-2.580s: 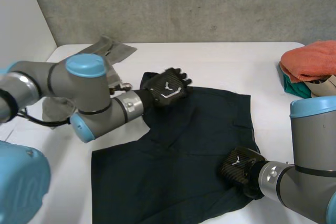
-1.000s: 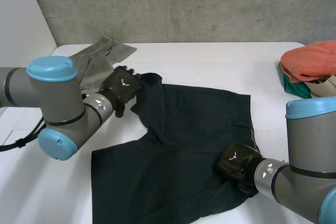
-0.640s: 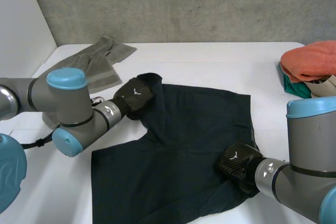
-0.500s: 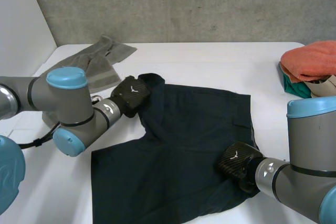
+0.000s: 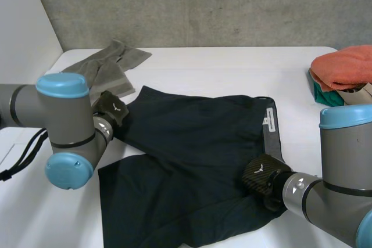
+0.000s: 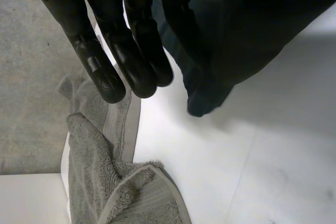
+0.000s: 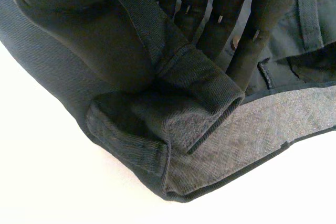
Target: Fold the laundry.
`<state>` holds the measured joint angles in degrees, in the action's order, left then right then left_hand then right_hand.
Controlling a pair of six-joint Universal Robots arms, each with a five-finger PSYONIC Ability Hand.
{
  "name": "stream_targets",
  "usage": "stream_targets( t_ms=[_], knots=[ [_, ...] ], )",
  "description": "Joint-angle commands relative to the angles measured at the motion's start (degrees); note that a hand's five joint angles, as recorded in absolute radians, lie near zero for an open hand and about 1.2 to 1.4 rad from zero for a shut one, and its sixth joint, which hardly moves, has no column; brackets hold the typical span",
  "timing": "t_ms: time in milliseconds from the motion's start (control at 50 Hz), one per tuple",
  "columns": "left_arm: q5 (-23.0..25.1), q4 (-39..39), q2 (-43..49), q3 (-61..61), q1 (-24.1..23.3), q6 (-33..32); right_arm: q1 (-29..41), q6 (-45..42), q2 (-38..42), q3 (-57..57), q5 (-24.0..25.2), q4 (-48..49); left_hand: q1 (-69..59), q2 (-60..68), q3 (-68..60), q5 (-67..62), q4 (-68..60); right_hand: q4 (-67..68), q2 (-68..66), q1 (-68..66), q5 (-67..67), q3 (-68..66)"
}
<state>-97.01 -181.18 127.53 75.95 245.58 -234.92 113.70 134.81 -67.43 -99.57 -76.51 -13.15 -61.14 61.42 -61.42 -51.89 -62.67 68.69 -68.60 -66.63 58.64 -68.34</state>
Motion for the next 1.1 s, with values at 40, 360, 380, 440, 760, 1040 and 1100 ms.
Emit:
stream_targets(
  t_ms=[40,360,380,440,760,1040,1100],
  knots=[
    [-0.37,5.39,-6.49,-0.28,-1.68,8.05,0.04,4.04,0.45,1.91,0.22,0.41,44.19,-44.47,44.47,44.94,45.72,11.31,-11.40,-13.37,11.36,-11.66],
    [6.30,25.78,-32.77,20.45,-1.68,40.49,-4.10,25.68,0.72,8.16,3.21,4.71,40.00,-40.28,40.28,40.74,41.53,11.31,-11.40,-13.37,11.36,-11.66],
    [7.09,26.66,-33.48,21.77,-1.86,41.72,-4.10,25.85,0.72,8.07,3.13,4.89,40.00,-40.28,40.28,40.74,41.53,11.31,-11.40,-13.37,11.36,-11.66],
    [9.56,29.21,-35.24,26.69,-2.29,45.51,-3.92,25.94,0.72,7.81,2.95,5.68,39.83,-40.11,40.11,40.58,41.36,11.31,-11.40,-13.37,11.36,-11.66],
    [4.30,22.28,-27.87,31.81,-4.40,47.18,-2.86,25.77,-1.74,5.96,1.81,6.82,32.80,-33.09,33.08,33.55,34.34,11.31,-11.40,-13.37,11.36,-11.66],
    [6.04,32.10,-32.16,33.56,-12.41,34.90,-6.99,-7.94,-8.77,-4.75,2.60,-13.72,-18.86,18.58,-18.58,-18.11,-17.33,11.31,-11.40,-13.37,11.36,-11.66],
    [5.79,35.36,-32.78,33.39,-10.66,29.98,-9.80,-20.95,-8.69,-7.22,2.25,-18.14,-18.86,18.58,-18.58,-18.11,-17.33,11.31,-11.40,-13.37,11.36,-11.66]
  ],
)
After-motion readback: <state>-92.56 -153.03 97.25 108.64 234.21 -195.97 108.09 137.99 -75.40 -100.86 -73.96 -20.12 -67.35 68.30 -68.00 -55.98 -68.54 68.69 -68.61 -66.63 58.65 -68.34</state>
